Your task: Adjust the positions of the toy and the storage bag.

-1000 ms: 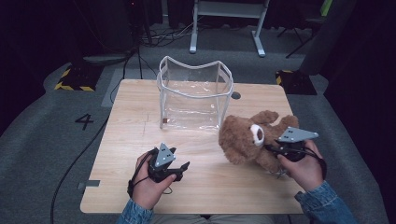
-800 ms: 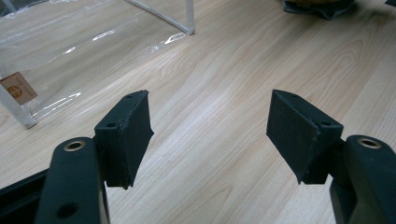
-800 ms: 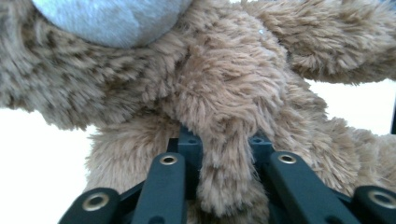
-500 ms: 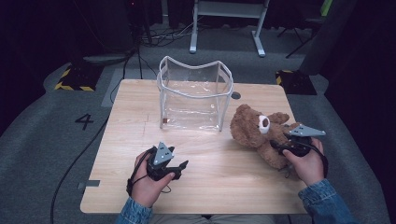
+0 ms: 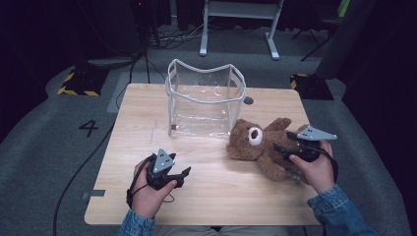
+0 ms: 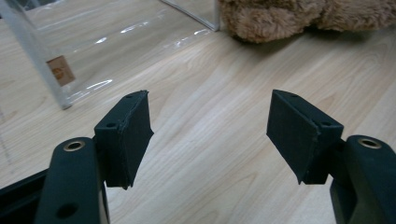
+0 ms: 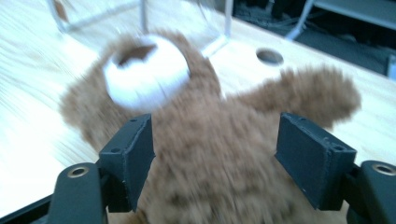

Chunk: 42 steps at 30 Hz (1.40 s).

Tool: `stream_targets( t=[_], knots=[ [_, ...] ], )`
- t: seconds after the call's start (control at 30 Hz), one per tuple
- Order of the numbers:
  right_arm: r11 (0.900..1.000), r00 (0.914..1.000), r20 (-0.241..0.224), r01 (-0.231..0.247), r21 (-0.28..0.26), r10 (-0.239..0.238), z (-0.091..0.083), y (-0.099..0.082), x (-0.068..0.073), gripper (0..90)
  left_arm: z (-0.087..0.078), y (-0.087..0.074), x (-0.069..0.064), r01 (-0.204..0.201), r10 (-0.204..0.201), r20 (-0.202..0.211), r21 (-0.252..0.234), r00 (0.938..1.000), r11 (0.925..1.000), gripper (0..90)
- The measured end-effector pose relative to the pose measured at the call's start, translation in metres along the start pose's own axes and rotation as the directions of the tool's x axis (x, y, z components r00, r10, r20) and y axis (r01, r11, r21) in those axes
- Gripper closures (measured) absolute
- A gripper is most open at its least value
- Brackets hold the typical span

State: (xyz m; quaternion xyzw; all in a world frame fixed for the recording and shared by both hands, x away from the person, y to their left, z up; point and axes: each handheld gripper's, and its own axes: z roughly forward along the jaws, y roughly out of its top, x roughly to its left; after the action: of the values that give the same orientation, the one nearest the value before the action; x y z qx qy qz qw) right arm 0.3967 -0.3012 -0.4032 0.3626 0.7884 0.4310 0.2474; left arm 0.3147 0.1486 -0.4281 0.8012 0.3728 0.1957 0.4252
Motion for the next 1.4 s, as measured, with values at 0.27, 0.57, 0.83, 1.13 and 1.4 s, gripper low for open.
stream_targets(
  t=[0.27,0.57,0.83,1.13,1.4],
  knots=[
    [0.9976,0.9953,-0.082,0.047,-0.050,-0.051,0.015,0.044,0.024,35.1,0.000,0.014,0.032,0.028,-0.029,-0.087,-0.016,0.9957,0.9995,26.0],
    [0.9985,0.9880,-0.145,0.052,-0.017,-0.054,0.082,0.081,0.043,57.2,0.027,0.035,0.083,0.111,-0.119,-0.156,-0.057,0.9806,0.9921,26.4],
    [0.9990,0.9927,-0.120,0.012,0.043,-0.006,0.118,0.095,0.041,76.5,0.067,0.053,0.117,0.114,-0.116,-0.151,-0.023,0.9817,0.9932,39.2],
    [0.9965,0.9855,-0.166,0.045,0.070,-0.033,0.123,0.099,0.041,87.5,0.065,0.060,0.121,0.059,-0.046,-0.168,0.075,0.9847,0.9955,87.4],
    [0.9972,0.9610,-0.269,0.072,0.023,-0.063,0.098,0.095,0.067,87.4,0.017,0.028,0.101,0.069,-0.061,-0.145,0.054,0.9876,0.9961,87.2]
  ],
)
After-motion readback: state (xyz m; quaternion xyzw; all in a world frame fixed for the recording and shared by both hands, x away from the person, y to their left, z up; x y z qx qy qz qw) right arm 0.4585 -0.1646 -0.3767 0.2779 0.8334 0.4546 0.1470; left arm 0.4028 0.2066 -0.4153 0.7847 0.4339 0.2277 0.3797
